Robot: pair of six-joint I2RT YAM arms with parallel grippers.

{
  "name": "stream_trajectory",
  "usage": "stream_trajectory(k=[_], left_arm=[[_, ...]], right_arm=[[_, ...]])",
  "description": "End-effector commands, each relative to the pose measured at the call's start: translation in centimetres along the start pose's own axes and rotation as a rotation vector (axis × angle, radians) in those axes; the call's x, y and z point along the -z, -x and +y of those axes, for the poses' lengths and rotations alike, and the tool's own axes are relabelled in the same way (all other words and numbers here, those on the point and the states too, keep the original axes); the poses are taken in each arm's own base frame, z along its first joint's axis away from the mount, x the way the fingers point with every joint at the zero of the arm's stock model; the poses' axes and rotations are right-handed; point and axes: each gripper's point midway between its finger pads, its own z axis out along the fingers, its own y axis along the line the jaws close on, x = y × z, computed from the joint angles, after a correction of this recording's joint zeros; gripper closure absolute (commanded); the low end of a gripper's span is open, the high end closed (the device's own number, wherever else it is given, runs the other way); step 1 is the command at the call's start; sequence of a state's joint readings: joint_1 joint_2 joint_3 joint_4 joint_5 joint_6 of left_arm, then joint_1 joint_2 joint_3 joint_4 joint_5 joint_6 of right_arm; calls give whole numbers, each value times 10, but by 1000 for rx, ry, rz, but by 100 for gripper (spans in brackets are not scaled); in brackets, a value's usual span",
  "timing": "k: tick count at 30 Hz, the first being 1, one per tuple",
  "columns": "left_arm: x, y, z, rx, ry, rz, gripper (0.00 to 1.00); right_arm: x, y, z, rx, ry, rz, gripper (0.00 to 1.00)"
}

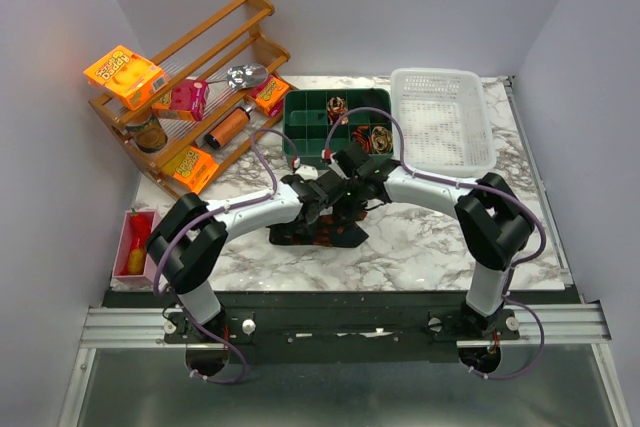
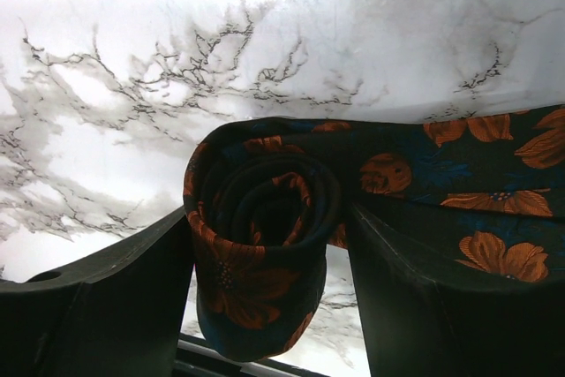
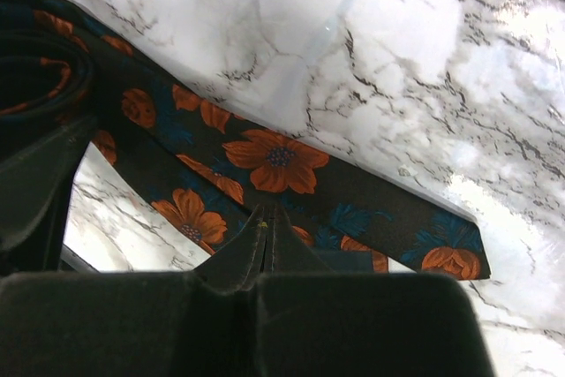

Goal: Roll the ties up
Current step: Roll the tie at the center of the board.

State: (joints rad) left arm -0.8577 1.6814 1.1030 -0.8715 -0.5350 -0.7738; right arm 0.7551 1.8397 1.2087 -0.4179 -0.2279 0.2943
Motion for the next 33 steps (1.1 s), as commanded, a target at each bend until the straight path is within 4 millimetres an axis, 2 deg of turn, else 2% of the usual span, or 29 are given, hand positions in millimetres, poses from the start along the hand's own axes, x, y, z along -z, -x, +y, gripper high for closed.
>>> stream_trajectory(k=[1,12,18,25,33], left_arm=[[-3,-4,9,-25,54,1,25],[-5,-8,43,-38,129,21,29],[1,-1,65,-69,213,30,30],[-6,1,63,-110,276,68,30],[-13,3,46,-136,281,88,30]], right_arm=[[12,4,-10,0,-23,-36,98],[16,2,-15,-2,-23,-37,98],[16,-1,-19,-2,-33,-33,98],[15,-6,-24,-9,-40,-25,98],[15,-9,-32,-23,-52,-22,98]])
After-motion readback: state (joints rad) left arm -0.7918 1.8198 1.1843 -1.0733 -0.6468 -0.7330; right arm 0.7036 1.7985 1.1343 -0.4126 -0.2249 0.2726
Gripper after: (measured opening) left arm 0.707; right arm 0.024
